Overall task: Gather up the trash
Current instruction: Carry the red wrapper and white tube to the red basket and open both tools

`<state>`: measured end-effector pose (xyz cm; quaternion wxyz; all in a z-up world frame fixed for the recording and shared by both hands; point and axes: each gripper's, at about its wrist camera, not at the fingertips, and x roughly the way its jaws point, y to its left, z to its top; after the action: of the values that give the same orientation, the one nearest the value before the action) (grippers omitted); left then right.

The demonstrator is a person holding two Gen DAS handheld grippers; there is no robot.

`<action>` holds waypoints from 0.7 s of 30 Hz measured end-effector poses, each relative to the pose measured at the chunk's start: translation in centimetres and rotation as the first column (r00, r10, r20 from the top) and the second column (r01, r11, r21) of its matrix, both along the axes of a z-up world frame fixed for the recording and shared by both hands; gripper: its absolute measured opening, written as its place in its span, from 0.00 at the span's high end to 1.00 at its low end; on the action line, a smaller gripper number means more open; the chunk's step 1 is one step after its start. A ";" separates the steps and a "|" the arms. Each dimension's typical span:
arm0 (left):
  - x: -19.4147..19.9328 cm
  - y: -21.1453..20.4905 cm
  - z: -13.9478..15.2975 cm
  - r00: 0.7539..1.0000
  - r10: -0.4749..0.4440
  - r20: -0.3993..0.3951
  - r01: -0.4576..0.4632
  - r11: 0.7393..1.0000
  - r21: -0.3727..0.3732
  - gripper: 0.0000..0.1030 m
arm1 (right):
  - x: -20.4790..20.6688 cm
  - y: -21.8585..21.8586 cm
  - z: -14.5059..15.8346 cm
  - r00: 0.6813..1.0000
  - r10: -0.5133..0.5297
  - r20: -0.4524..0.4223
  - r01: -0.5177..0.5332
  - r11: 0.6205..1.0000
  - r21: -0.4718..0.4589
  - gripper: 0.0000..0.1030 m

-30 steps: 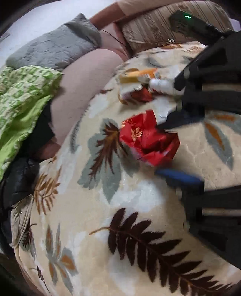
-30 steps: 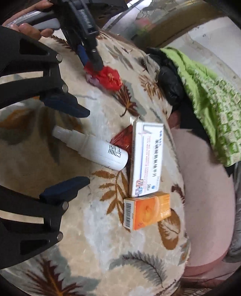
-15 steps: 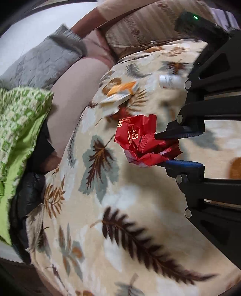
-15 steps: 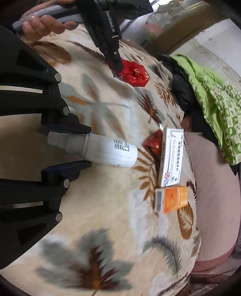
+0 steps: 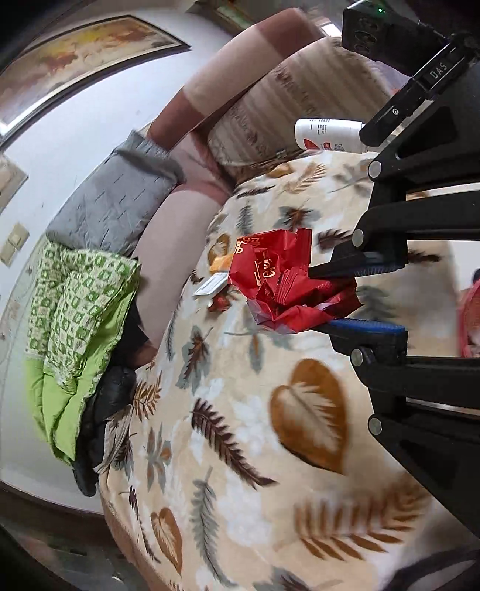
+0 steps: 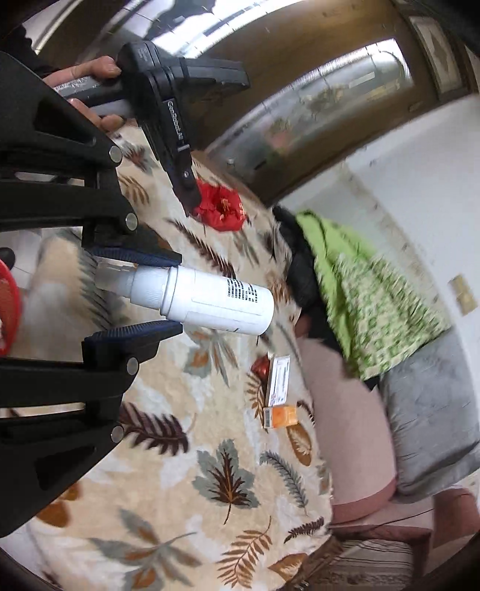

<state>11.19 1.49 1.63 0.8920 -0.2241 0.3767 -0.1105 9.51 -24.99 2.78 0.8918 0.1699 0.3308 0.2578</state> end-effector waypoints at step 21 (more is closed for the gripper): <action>-13.6 -2.9 -1.8 0.987 0.043 0.156 -0.087 0.954 0.286 0.81 | -11.7 0.3 -4.3 0.998 -0.033 0.055 0.038 0.995 -0.097 0.72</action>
<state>-2.39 -1.41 -0.18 0.9440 -0.0933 0.3139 -0.0407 -2.21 -24.71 -1.48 0.9119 0.1249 0.3163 0.2298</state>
